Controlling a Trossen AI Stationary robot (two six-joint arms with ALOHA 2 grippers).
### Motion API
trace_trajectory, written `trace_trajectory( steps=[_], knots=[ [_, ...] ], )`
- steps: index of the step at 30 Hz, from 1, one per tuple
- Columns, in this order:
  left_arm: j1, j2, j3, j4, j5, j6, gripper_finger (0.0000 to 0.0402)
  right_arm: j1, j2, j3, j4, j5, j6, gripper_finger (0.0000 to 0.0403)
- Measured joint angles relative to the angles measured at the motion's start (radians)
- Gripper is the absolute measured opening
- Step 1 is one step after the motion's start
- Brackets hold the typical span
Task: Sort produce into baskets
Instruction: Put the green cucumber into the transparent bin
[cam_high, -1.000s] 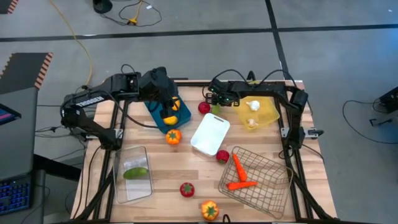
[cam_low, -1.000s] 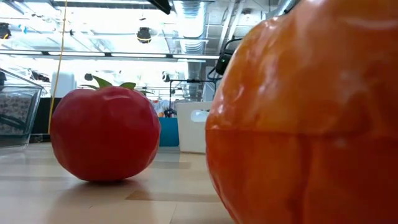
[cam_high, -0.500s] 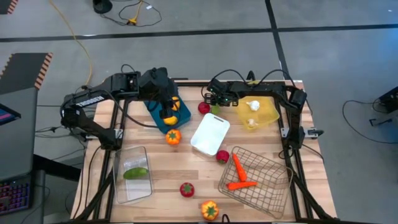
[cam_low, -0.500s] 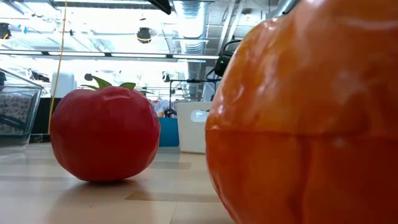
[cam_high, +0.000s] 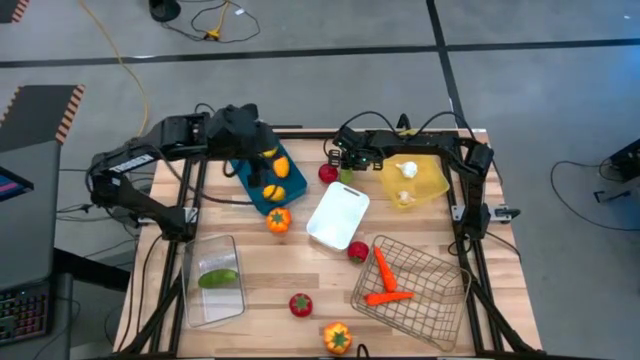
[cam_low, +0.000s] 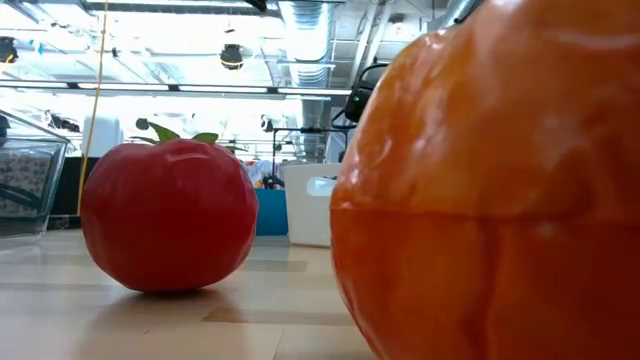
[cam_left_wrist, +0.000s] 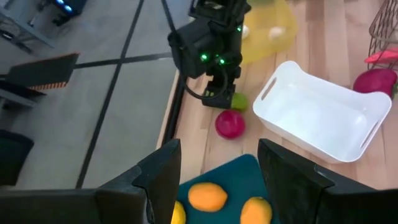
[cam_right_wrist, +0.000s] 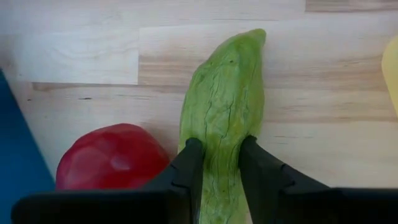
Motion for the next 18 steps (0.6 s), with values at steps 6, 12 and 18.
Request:
trace_trajectory(
  steps=[6,12,18],
  knots=[
    [0.016,-0.066,0.000,-0.058,-0.010,-0.042,0.0201,-0.001,-0.036,-0.005,-0.008,-0.003,-0.015,0.0114],
    [0.035,-0.127,0.000,-0.127,-0.011,-0.088,0.0201,-0.001,-0.103,-0.006,-0.007,-0.003,-0.053,0.0111],
    [0.039,-0.185,0.000,-0.146,-0.011,-0.102,0.0201,-0.001,-0.163,-0.005,0.027,0.001,-0.098,0.0096]
  ],
)
